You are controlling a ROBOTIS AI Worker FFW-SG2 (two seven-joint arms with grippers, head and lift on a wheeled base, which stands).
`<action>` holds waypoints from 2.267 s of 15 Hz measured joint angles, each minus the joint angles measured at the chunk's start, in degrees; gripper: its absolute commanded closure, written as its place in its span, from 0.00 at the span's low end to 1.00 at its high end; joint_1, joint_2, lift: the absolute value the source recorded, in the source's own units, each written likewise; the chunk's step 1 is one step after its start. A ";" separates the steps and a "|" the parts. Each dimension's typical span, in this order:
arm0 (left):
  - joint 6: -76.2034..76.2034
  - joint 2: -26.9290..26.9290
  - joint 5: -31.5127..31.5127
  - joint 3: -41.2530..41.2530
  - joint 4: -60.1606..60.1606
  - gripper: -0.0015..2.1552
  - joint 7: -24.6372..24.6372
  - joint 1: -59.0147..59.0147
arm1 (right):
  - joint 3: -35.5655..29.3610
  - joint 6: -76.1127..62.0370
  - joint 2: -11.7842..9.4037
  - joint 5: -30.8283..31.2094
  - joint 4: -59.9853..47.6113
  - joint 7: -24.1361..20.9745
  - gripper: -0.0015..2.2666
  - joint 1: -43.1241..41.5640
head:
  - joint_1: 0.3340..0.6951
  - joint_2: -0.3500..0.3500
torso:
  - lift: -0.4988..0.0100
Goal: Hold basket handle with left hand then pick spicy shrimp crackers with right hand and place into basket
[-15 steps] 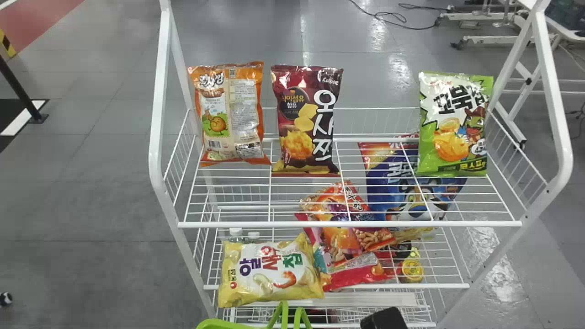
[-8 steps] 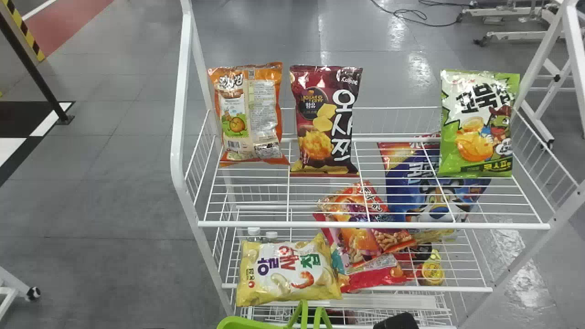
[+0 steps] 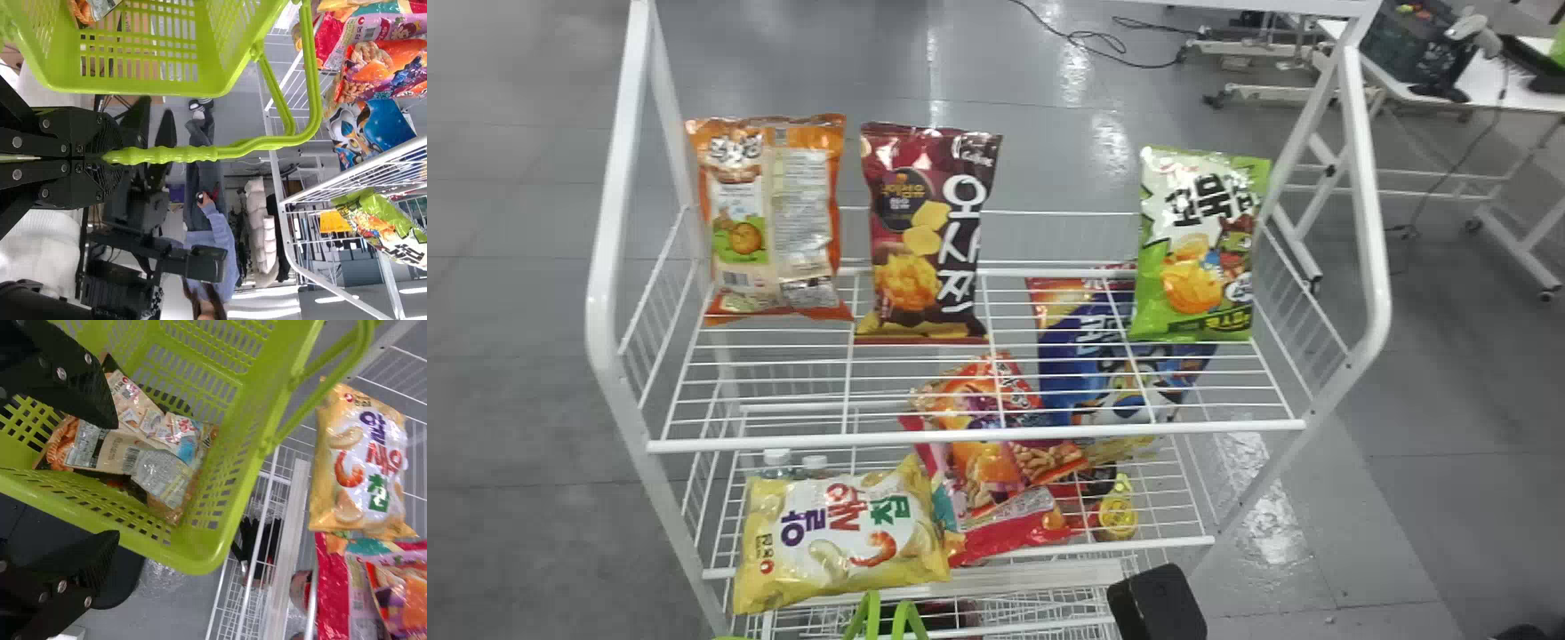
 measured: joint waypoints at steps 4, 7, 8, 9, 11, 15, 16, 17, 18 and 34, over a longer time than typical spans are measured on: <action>0.00 0.00 -0.19 -0.10 -0.14 0.88 0.49 0.21 | -3.83 -5.62 0.07 2.12 -5.40 0.89 0.04 2.72 | 1.00 0.14 | 0.91; 0.00 0.00 -0.36 -0.19 -0.23 0.88 0.60 0.23 | -3.72 -21.63 0.24 5.64 -6.69 2.12 0.04 4.41 | 1.00 0.19 | 0.91; 0.00 0.00 -0.37 -0.21 -0.25 0.88 0.64 0.23 | -3.52 -25.66 0.41 6.62 -6.73 2.46 0.04 4.62 | 1.00 0.20 | 0.91; 0.00 0.00 -0.40 -0.28 -0.25 0.88 0.68 0.23 | -3.37 -29.75 0.65 7.52 -6.73 2.61 0.04 4.71 | 1.00 0.21 | 0.91; 0.00 0.00 -0.50 -0.55 -0.19 0.88 0.71 0.22 | -3.28 -35.61 1.10 8.36 -6.35 2.67 0.04 4.72 | 1.00 0.21 | 0.91; 0.00 0.00 -1.03 -1.20 -0.07 0.88 0.90 -0.14 | -2.38 -51.28 1.40 11.25 -2.67 4.21 0.04 4.72 | 1.00 0.21 | 0.91; 0.00 0.00 -1.21 -1.42 -0.06 0.88 0.98 -0.28 | -1.91 -55.59 1.43 12.14 -1.23 4.24 0.04 4.72 | 1.00 0.21 | 0.91; 0.00 0.00 -1.32 -1.56 -0.05 0.88 1.08 -0.34 | -1.51 -59.07 1.43 12.74 0.16 4.18 0.04 4.72 | 1.00 0.21 | 0.91; 0.00 0.00 -1.42 -1.66 -0.04 0.88 1.13 -0.38 | -0.97 -63.33 1.41 13.38 2.08 4.06 0.04 4.72 | 1.00 0.21 | 0.91; 0.00 0.00 -1.82 -1.94 0.91 0.88 0.05 -0.82 | 2.95 -88.66 1.91 19.53 11.68 -3.25 0.04 8.59 | 1.00 0.16 | 0.91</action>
